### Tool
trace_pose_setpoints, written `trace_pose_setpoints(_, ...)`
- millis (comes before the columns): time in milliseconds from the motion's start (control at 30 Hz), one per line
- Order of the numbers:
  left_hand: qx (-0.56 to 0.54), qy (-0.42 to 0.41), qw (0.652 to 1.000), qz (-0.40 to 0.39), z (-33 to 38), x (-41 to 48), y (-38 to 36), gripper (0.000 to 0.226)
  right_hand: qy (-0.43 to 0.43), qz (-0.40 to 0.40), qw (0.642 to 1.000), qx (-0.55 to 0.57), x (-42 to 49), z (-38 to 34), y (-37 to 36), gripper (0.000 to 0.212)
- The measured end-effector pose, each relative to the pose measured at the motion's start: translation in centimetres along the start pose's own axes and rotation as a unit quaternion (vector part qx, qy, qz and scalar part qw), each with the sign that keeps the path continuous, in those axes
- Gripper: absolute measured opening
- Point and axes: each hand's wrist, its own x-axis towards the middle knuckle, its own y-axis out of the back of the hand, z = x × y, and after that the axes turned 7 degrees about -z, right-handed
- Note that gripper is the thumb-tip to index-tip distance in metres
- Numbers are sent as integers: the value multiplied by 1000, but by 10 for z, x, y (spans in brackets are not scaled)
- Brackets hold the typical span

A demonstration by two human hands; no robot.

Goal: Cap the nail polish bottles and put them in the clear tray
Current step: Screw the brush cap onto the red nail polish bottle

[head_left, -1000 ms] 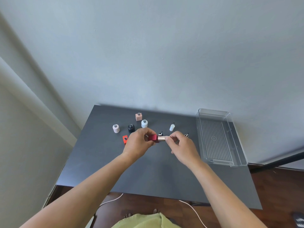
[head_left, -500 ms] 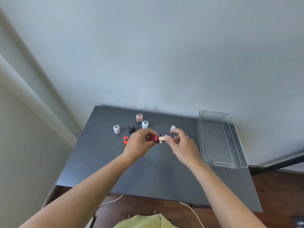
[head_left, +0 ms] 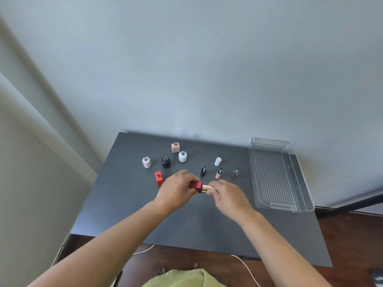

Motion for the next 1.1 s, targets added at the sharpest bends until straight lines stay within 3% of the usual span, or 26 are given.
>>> trace_pose_setpoints(200,42,-30,999,17,-2,-2,-9,17,-37,-59,996,54,6,2,5,14)
trace_pose_setpoints(400,70,-55,995,37,-1,-1,-12,16,-67,-75,990,95,8,5,8,33)
trace_pose_setpoints(767,83,-58,995,2,-6,1,-16,22,-71,-50,989,120,5,1,-1,12)
trace_pose_setpoints(967,67,-11,998,-13,-18,3,-20,17,-81,-24,976,200,10,-6,-8,6)
trace_pose_setpoints(1100,22,47,999,-10,-30,2,-27,17,-133,-24,957,258,15,-5,-12,22)
